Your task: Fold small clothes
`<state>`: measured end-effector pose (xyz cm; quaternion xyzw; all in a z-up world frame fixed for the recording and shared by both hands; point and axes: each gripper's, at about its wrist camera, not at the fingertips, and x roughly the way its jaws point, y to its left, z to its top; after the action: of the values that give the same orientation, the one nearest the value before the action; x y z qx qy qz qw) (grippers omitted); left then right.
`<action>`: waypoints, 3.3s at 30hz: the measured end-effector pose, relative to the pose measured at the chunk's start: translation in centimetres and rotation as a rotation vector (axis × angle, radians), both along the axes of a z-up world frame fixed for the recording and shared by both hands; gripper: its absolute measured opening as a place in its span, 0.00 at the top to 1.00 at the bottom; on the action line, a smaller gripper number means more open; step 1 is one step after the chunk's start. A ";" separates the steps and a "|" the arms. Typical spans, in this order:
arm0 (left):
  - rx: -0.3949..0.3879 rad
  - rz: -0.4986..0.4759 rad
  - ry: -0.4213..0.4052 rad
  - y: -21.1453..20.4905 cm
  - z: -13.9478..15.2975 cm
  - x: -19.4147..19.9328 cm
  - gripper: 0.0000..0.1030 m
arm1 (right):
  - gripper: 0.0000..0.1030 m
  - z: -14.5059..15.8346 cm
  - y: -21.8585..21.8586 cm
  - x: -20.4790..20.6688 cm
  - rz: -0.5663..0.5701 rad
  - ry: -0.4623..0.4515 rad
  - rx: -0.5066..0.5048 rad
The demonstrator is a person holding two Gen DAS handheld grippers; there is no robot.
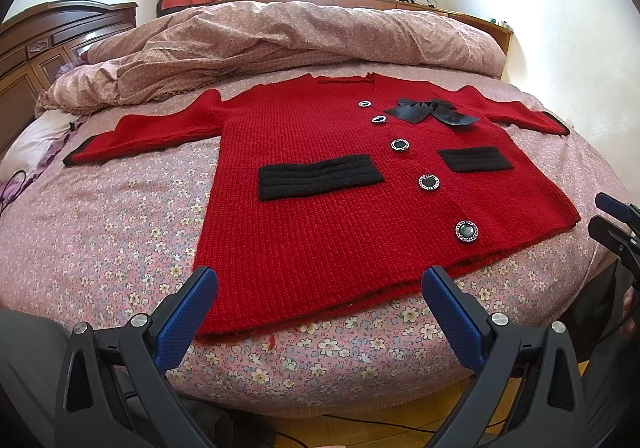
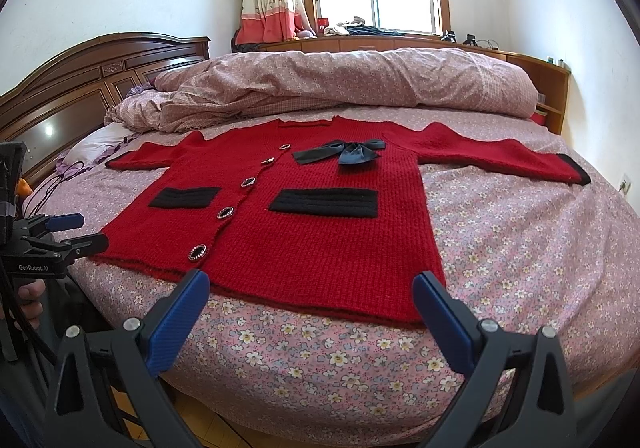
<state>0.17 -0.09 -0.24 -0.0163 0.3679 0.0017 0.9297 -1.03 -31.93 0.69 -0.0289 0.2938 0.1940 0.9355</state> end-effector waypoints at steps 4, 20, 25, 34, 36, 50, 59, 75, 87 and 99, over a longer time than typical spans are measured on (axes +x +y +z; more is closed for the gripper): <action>0.000 -0.001 0.000 0.0 0.0 0.0 0.04 | 0.00 0.0 0.0 0.0 0.000 0.001 0.000; -0.003 -0.002 0.001 0.1 0.0 0.0 0.04 | 0.00 0.0 0.0 0.1 0.000 0.005 0.000; -0.004 -0.002 0.001 0.1 0.0 0.0 0.04 | 0.00 -0.1 0.1 0.1 0.001 0.008 -0.001; -0.005 0.000 0.004 0.0 -0.1 0.0 0.04 | 0.00 -0.2 0.2 0.2 0.000 0.010 -0.002; -0.006 0.001 0.005 0.0 -0.2 0.0 0.04 | 0.00 -0.2 0.2 0.2 0.001 0.010 -0.002; -0.030 0.021 0.030 0.6 -0.5 0.3 0.04 | 0.00 -0.3 0.3 0.2 0.003 0.010 -0.001; -0.124 0.110 0.018 4.6 1.0 2.4 0.04 | 0.00 0.1 2.1 1.3 0.042 0.004 0.037; -0.279 0.496 0.005 24.8 1.5 10.6 0.04 | 0.00 0.1 10.5 6.9 0.206 0.061 0.091; -0.895 0.699 0.042 37.7 -5.6 14.4 0.10 | 0.00 -0.8 22.4 16.9 0.304 0.143 0.196; -1.058 0.867 -0.115 45.8 -6.7 15.2 0.15 | 0.00 -1.2 44.2 22.3 0.340 0.152 0.229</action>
<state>15.38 45.72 -6.96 -0.6143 0.2295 0.1928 0.7300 21.23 12.26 -0.55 0.0432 0.3302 0.3829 0.8616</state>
